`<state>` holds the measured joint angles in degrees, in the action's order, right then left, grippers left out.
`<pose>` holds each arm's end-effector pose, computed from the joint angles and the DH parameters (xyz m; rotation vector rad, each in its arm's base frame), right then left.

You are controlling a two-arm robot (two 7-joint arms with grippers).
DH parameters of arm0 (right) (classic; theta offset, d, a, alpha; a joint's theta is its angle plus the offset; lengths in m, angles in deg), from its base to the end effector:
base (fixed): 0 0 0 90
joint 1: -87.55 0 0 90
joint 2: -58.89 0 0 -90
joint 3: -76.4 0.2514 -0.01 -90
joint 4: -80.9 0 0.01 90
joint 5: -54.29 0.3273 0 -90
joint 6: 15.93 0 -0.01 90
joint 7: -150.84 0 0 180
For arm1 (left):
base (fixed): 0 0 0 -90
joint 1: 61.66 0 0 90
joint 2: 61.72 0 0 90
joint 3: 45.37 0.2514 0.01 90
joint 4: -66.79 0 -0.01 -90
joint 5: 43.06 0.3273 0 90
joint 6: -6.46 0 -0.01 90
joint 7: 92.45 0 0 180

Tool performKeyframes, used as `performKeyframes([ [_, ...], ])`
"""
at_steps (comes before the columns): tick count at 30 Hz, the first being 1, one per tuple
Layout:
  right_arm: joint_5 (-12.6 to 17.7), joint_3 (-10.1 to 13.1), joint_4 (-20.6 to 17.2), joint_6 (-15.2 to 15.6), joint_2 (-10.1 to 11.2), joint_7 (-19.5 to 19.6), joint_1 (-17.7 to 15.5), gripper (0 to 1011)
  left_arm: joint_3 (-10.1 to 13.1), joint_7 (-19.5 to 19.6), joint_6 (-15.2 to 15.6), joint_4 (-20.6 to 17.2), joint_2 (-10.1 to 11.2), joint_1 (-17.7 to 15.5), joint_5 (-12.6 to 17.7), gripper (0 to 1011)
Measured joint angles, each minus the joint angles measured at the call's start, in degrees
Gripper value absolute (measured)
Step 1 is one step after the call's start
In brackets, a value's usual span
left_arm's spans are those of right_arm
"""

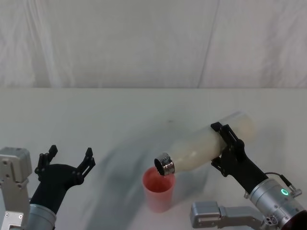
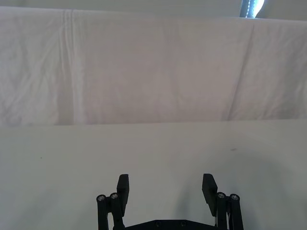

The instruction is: Grasp the thermos with one hand and pour water into the cup lid.

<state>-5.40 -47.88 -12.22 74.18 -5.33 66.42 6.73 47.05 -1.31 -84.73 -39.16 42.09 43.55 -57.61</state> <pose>0.3318 0.0705 -0.2542 -0.7366 -1.3787 -0.8397 0.2812 0.0264 -0.2492 -0.0381 0.0142 1.4459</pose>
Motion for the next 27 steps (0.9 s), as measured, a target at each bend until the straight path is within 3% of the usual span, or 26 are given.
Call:
performKeyframes([
  [27, 0.0, 0.0, 0.3, -0.1, 0.0, 0.1, 0.3, 962, 0.0, 0.0, 0.0, 0.0, 0.0, 0.0, 0.0, 1001],
])
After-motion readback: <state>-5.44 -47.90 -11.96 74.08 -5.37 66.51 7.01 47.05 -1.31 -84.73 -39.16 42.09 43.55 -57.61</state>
